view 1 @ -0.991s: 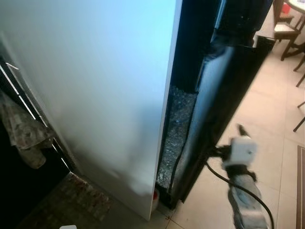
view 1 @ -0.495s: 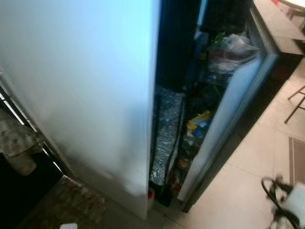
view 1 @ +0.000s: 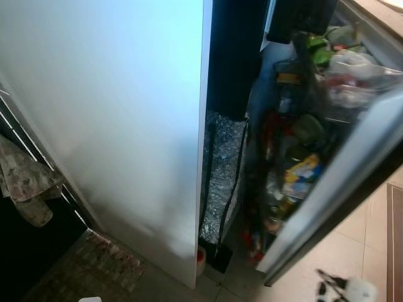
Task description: Restocking fridge
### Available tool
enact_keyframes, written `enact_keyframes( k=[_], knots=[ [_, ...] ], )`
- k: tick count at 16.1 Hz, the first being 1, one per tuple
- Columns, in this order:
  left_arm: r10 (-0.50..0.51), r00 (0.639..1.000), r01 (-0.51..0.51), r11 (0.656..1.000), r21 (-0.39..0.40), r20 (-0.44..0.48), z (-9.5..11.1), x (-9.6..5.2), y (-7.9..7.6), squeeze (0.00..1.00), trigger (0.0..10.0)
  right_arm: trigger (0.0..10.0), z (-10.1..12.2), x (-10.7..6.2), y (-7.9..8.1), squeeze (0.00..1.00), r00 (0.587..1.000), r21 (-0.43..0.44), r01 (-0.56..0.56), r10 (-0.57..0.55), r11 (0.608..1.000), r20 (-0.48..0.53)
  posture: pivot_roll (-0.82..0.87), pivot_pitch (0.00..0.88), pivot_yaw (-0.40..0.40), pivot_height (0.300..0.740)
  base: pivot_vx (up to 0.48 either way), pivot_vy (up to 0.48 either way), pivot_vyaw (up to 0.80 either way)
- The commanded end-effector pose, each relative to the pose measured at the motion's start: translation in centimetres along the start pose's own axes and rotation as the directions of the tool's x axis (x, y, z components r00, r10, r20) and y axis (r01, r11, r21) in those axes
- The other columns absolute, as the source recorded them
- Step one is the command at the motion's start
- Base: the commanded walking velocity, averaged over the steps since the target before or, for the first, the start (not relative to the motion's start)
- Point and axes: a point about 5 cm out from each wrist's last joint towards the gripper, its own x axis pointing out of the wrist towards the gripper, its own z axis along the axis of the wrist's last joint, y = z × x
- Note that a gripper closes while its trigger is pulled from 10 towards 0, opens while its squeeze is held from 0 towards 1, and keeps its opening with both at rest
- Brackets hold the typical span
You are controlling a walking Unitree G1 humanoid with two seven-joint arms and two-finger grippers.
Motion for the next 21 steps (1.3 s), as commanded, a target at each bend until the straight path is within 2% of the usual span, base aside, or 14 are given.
enact_keyframes(
  k=[1, 2, 3, 5, 7, 11, 12, 14, 17, 19, 21],
  knots=[
    [-0.002, 1.0, 0.002, 1.0, 0.019, -0.024, -0.4, -0.1, 0.1, 0.0, 10.0, 10.0, 0.6, 0.3, 0.9, 0.0, 0.998, 0.013, -0.065, 0.064, 0.998, 0.014, -0.11, 0.0, 0.041, 0.74, 0.0, 0.0, 0.0],
    [0.0, 1.0, 0.001, 1.0, 0.019, -0.024, -0.4, -0.1, 0.1, 0.0, 10.0, 10.0, 1.7, 0.5, 1.9, 0.0, 0.985, 0.0, -0.159, 0.159, 0.987, 0.063, -0.12, 0.0, 0.043, 0.74, 0.0, 0.0, 0.0],
    [-0.001, 1.0, 0.002, 1.0, 0.025, -0.025, -0.4, -0.1, 0.1, 0.0, 10.0, 10.0, 2.2, 0.6, 2.5, 0.0, 0.973, -0.054, -0.208, 0.213, 0.977, 0.088, -0.12, 0.0, 0.043, 0.74, 0.0, 0.0, 0.0],
    [-0.002, 1.0, 0.003, 1.0, 0.029, -0.026, -0.5, -0.1, 0.2, 0.0, 10.0, 10.0, 4.3, 0.7, 4.6, 0.0, 0.905, -0.074, -0.39, 0.397, 0.918, 0.155, -0.12, 0.0, 0.044, 0.74, 0.0, 0.0, 0.0],
    [-0.002, 1.0, 0.003, 1.0, 0.03, -0.025, -0.4, -0.1, 0.2, 0.0, 10.0, 10.0, 5.6, 0.8, 5.1, 0.0, 0.879, -0.094, -0.427, 0.438, 0.899, 0.19, -0.13, 0.0, 0.044, 0.74, 0.0, 0.0, 0.0],
    [-0.001, 1.0, 0.002, 1.0, 0.03, -0.022, -0.4, -0.1, 0.2, 0.0, 10.0, 10.0, 10.1, 1.2, 6.4, 0.0, 0.806, -0.144, -0.475, 0.495, 0.868, 0.326, -0.13, 0.0, 0.045, 0.74, 0.0, 0.0, 0.0],
    [0.002, 1.0, -0.001, 1.0, 0.026, -0.022, -0.4, -0.1, 0.2, 0.0, 10.0, 10.0, 11.9, 1.3, 6.4, 0.0, 0.792, -0.179, -0.449, 0.482, 0.876, 0.374, -0.12, 0.0, 0.044, 0.74, 0.0, 0.0, 0.0],
    [0.004, 1.0, -0.003, 1.0, 0.024, -0.022, -0.3, -0.1, 0.2, 0.0, 10.0, 10.0, 13.4, 1.5, 6.1, 0.0, 0.79, -0.168, -0.414, 0.444, 0.895, 0.422, -0.12, 0.0, 0.044, 0.74, 0.0, 0.0, 0.0],
    [0.006, 1.0, -0.005, 1.0, 0.024, -0.024, -0.4, -0.1, 0.2, 0.0, 10.0, 10.0, 15.1, 1.6, 5.8, 0.0, 0.77, -0.193, -0.409, 0.45, 0.892, 0.452, -0.12, 0.0, 0.047, 0.74, 0.0, 0.0, 0.0],
    [0.007, 1.0, -0.006, 1.0, 0.023, -0.024, -0.4, -0.1, 0.2, 0.0, 10.0, 10.0, 16.3, 2.1, 2.7, 0.0, 0.818, -0.177, -0.273, 0.325, 0.946, 0.475, -0.12, 0.0, 0.047, 0.74, 0.0, 0.0, 0.0],
    [0.007, 1.0, -0.007, 1.0, 0.023, -0.024, -0.3, -0.1, 0.2, 0.0, 10.0, 10.0, 16.5, 2.2, 1.7, 0.0, 0.83, -0.175, -0.242, 0.297, 0.954, 0.473, -0.13, 0.0, 0.05, 0.74, 0.0, 0.0, 0.0]
  ],
)
